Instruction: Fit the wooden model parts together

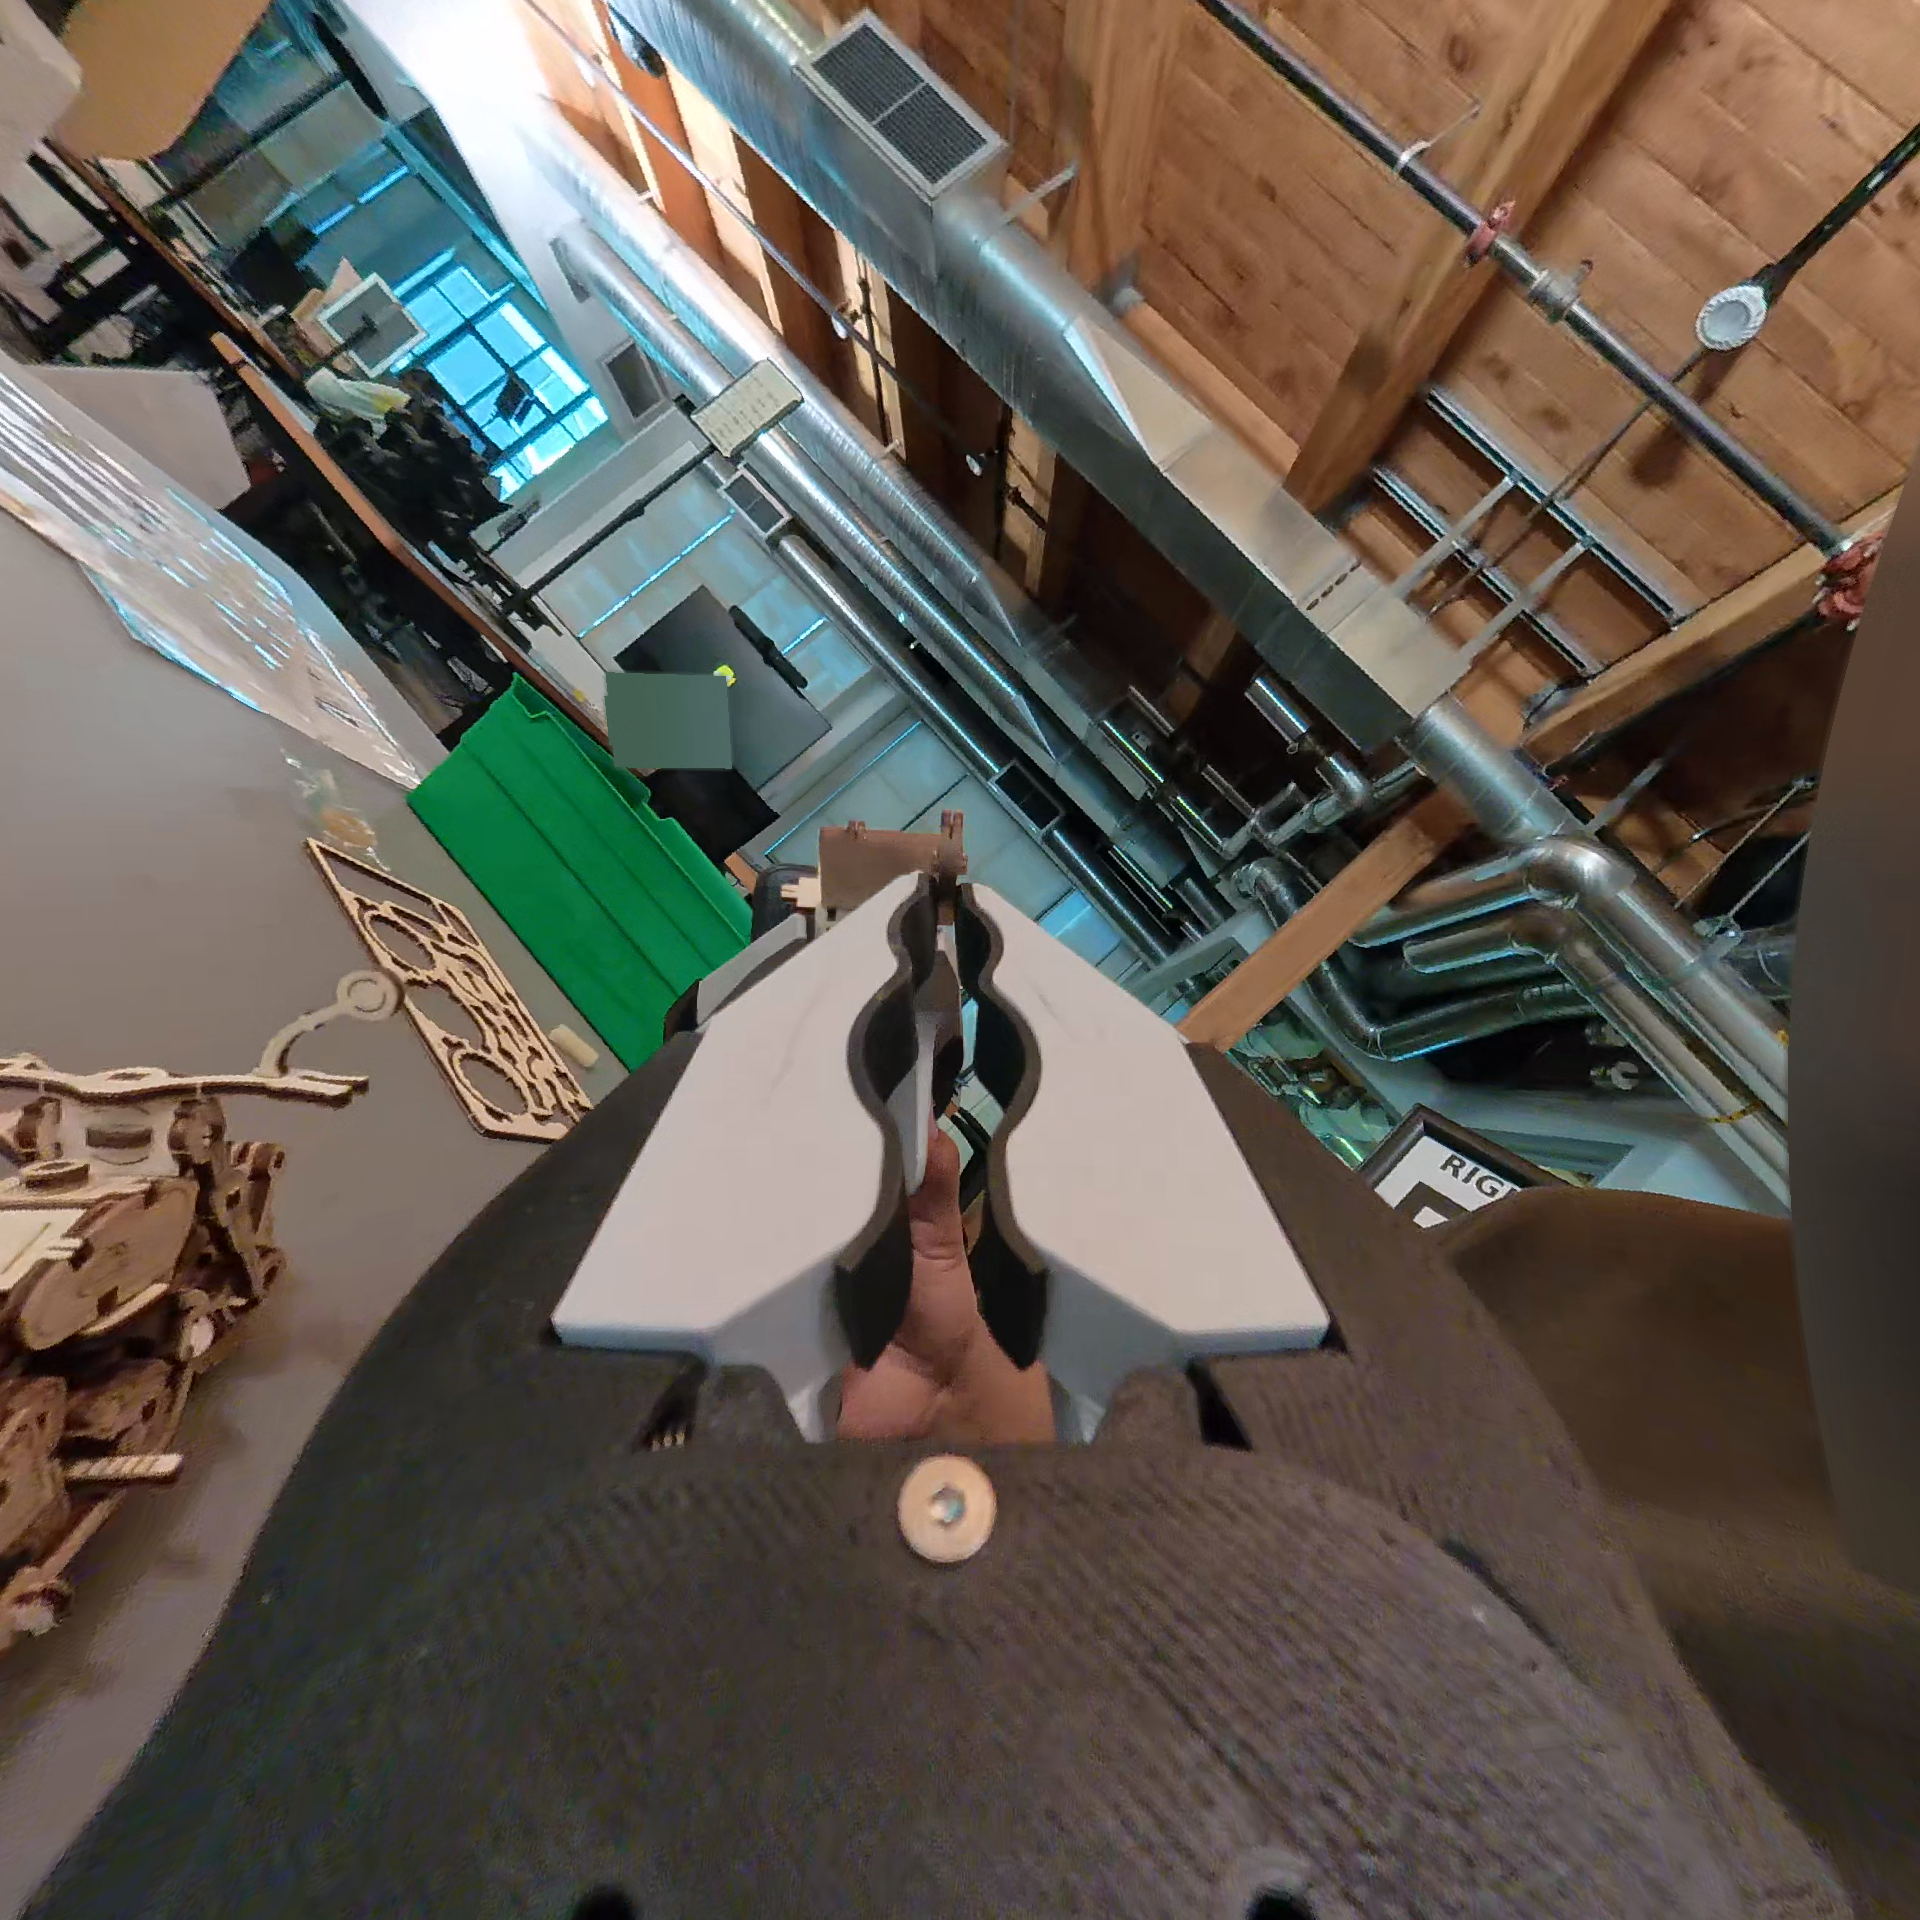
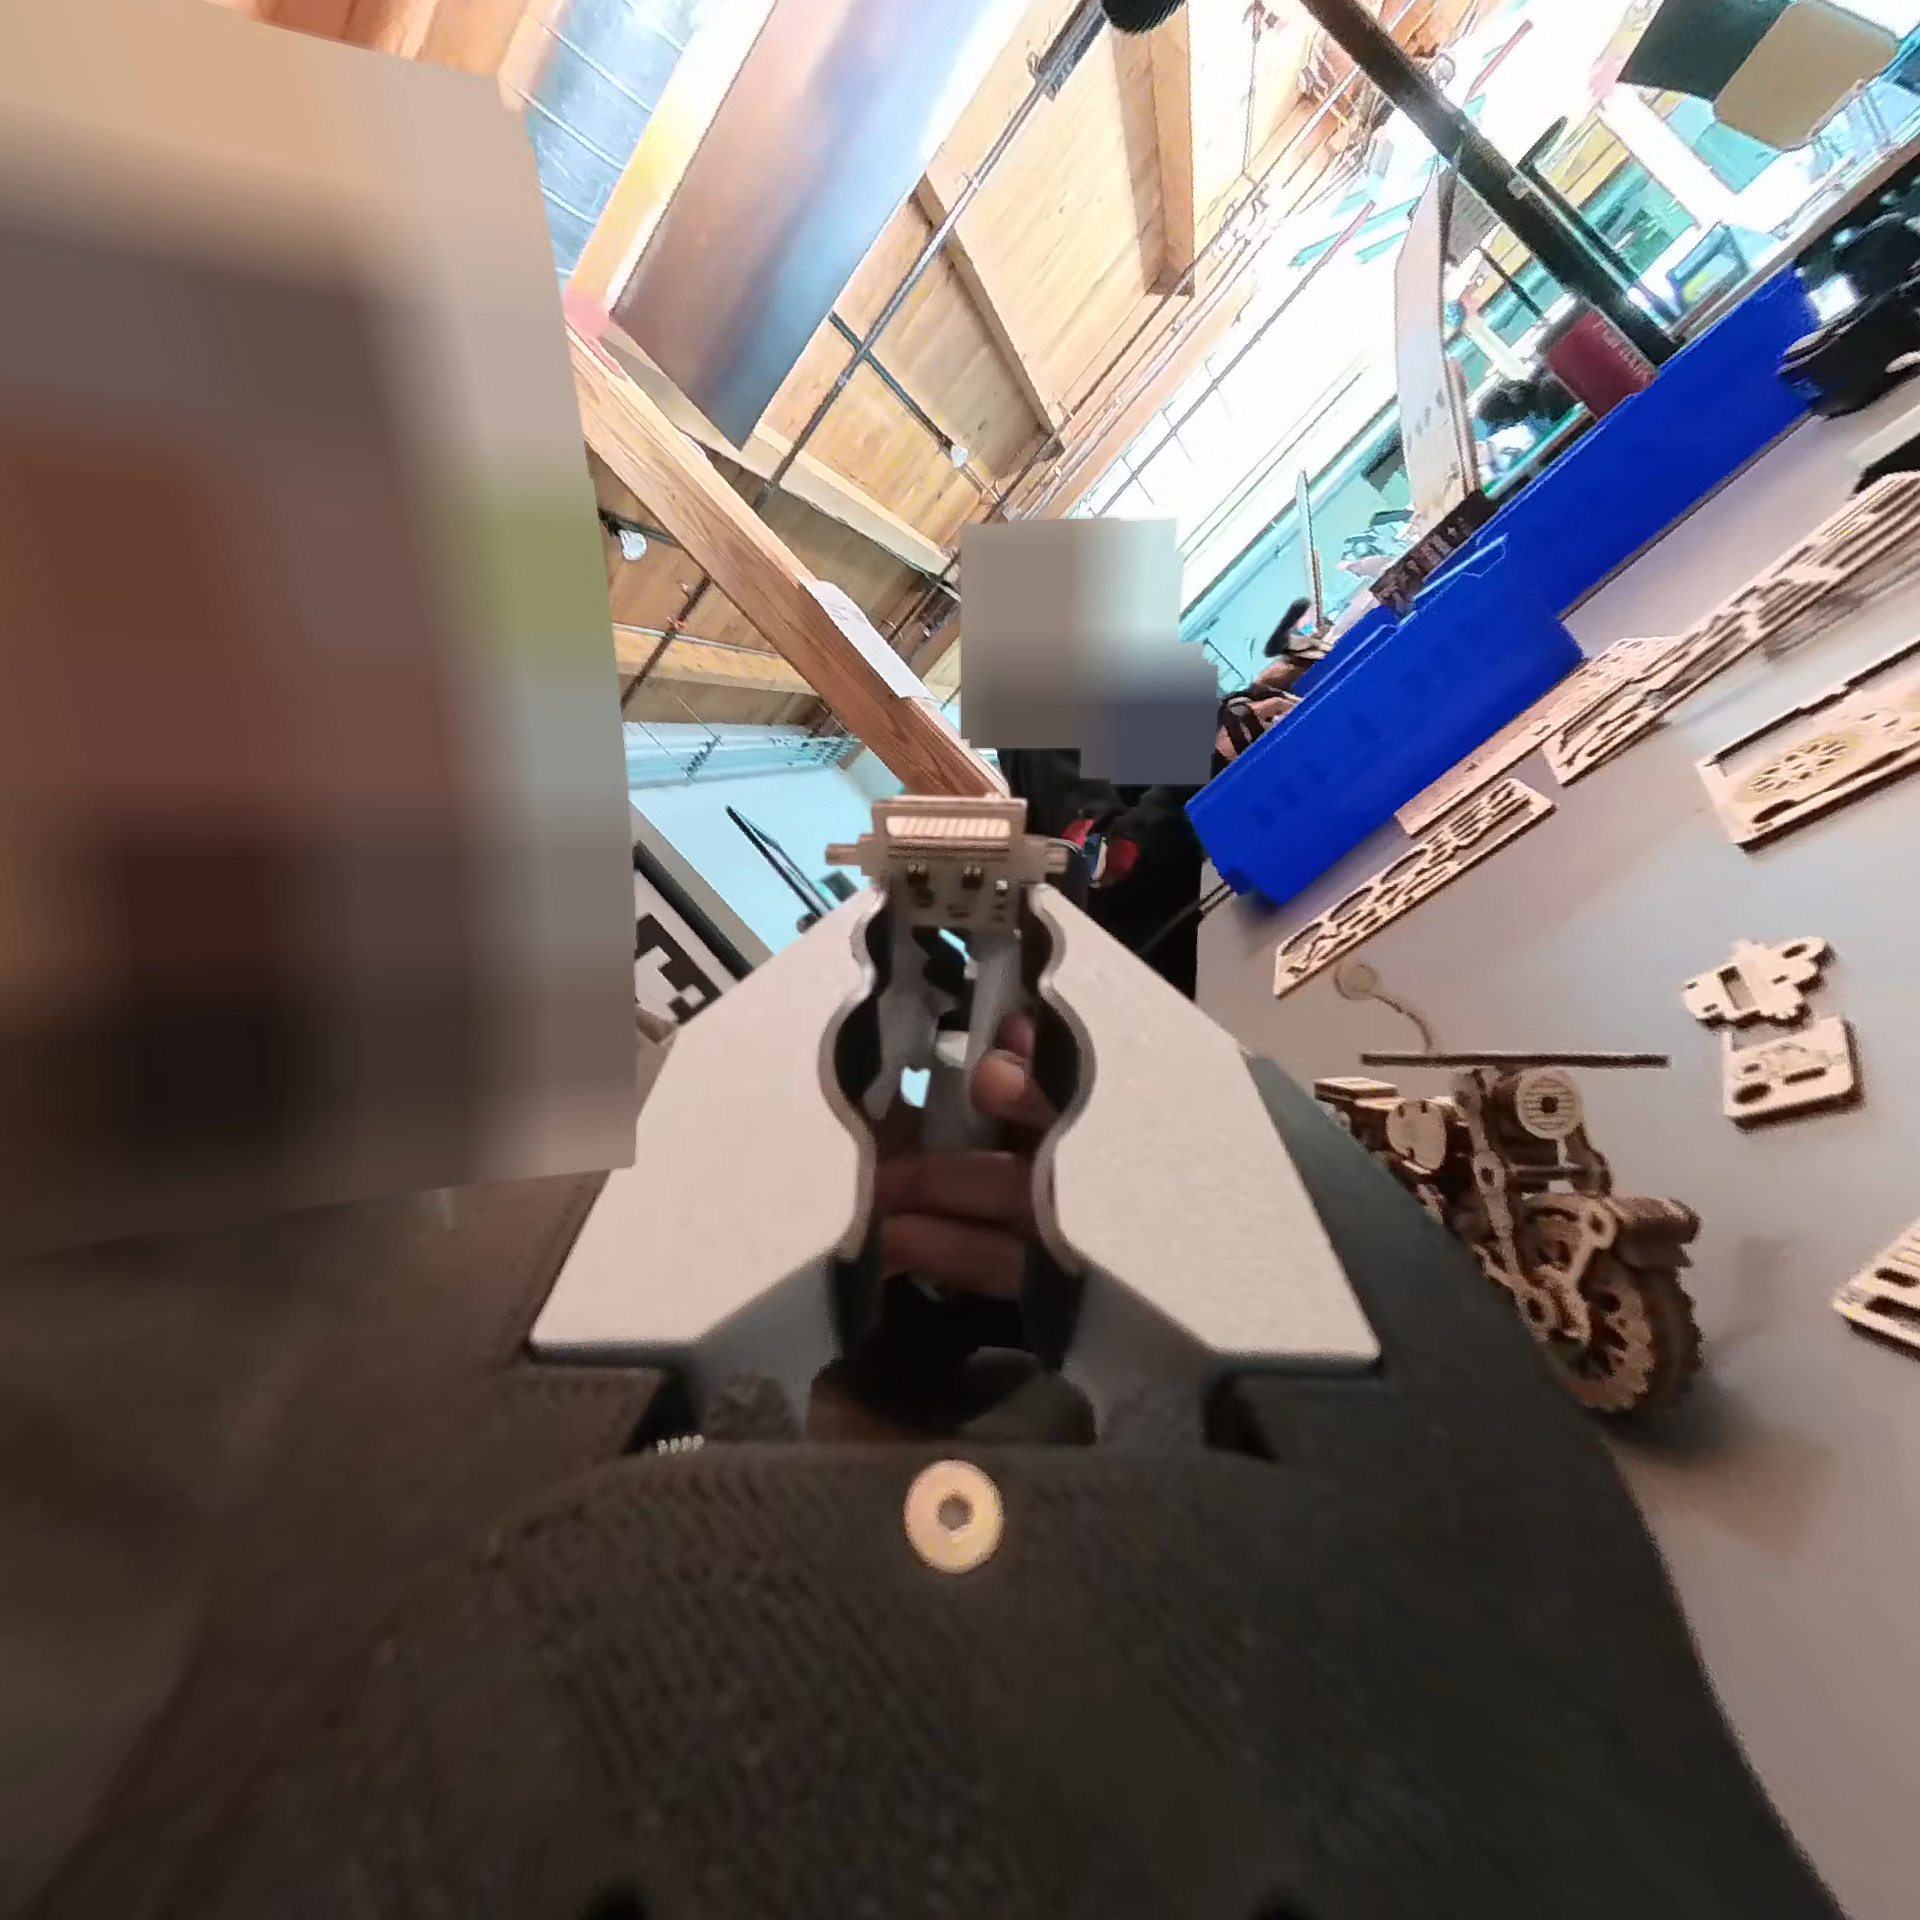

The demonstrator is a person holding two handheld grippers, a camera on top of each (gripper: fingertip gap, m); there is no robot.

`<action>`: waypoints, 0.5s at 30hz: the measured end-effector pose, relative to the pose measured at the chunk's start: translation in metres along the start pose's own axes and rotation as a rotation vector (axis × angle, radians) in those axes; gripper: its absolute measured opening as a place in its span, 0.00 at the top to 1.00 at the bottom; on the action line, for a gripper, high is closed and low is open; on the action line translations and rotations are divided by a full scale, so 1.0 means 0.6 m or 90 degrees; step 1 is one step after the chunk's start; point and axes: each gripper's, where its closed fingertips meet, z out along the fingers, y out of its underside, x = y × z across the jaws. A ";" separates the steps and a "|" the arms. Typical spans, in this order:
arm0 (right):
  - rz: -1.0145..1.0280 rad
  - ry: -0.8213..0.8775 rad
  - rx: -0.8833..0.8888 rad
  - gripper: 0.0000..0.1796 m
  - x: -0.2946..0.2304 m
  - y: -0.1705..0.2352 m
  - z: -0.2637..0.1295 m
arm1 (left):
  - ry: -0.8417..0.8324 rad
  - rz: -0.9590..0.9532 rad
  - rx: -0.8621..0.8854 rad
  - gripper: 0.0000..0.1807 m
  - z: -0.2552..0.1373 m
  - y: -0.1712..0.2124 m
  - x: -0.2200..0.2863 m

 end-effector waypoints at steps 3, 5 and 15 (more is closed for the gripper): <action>-0.031 0.014 -0.015 0.87 -0.002 0.007 0.007 | 0.000 0.003 0.002 1.00 -0.001 0.002 0.001; -0.046 0.020 -0.023 0.87 -0.003 0.011 0.009 | -0.004 -0.001 0.009 1.00 -0.002 0.002 -0.002; -0.047 0.015 -0.026 0.87 -0.005 0.015 0.013 | -0.016 -0.004 -0.004 1.00 -0.002 0.012 -0.011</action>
